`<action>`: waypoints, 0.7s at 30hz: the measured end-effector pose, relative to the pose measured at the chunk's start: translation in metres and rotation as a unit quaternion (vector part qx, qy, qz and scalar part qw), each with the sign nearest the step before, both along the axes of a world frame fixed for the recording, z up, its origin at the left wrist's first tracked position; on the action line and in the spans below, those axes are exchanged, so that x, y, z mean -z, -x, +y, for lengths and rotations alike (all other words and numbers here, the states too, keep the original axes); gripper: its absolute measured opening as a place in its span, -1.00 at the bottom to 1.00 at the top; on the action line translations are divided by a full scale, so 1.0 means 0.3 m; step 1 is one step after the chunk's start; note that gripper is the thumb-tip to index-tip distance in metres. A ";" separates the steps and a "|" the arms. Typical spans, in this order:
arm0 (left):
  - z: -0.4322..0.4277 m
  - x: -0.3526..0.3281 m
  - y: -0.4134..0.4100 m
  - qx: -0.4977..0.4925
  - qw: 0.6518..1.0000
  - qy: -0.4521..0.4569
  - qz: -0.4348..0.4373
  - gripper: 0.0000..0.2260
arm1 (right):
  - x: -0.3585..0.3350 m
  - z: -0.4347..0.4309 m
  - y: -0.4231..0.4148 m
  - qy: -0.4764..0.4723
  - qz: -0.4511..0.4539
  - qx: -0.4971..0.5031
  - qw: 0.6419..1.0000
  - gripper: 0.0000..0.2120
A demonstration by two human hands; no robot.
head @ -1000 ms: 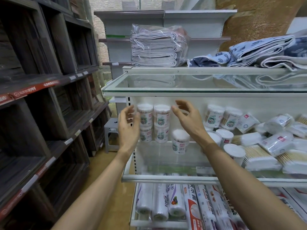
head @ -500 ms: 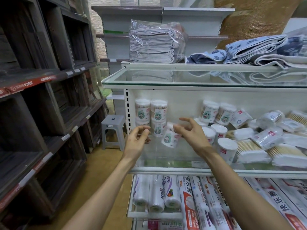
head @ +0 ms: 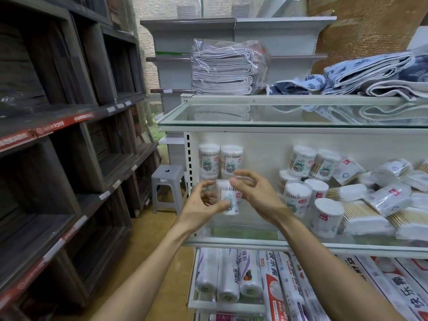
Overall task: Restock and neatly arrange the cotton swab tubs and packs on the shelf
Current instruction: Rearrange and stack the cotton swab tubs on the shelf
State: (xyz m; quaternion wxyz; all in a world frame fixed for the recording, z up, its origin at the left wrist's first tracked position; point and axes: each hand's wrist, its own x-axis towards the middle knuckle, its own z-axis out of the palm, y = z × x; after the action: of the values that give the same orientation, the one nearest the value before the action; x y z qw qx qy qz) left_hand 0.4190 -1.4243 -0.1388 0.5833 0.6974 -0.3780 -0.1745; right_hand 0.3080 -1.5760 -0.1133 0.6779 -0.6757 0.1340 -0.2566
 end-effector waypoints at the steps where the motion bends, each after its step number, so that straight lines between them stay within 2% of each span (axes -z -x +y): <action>1: 0.005 -0.001 -0.002 -0.002 1.000 -0.001 -0.005 -0.35 | 0.002 0.010 -0.009 0.017 0.004 0.001 1.000 -0.62; 7: 0.035 0.021 -0.043 -0.026 0.999 0.013 -0.025 -0.37 | 0.005 0.042 -0.046 0.068 0.007 -0.005 0.998 -0.55; 14: 0.044 0.039 -0.112 -0.054 0.997 -0.012 -0.051 -0.41 | -0.013 -0.009 -0.018 0.055 -0.022 0.070 0.996 -0.46; 18: 0.026 0.060 -0.132 -0.066 0.996 -0.014 -0.061 -0.42 | -0.017 -0.038 0.012 0.048 -0.030 0.084 0.995 -0.49; 21: 0.013 0.064 -0.145 -0.057 0.996 -0.021 -0.065 -0.44 | -0.030 -0.061 0.031 0.072 -0.021 0.113 0.991 -0.68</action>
State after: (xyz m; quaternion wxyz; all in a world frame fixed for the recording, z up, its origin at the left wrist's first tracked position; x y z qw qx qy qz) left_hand 0.4625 -1.4202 -0.1580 0.5519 0.7398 -0.3707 -0.1032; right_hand 0.2987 -1.5942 -0.1042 0.5966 -0.6979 0.1762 -0.3549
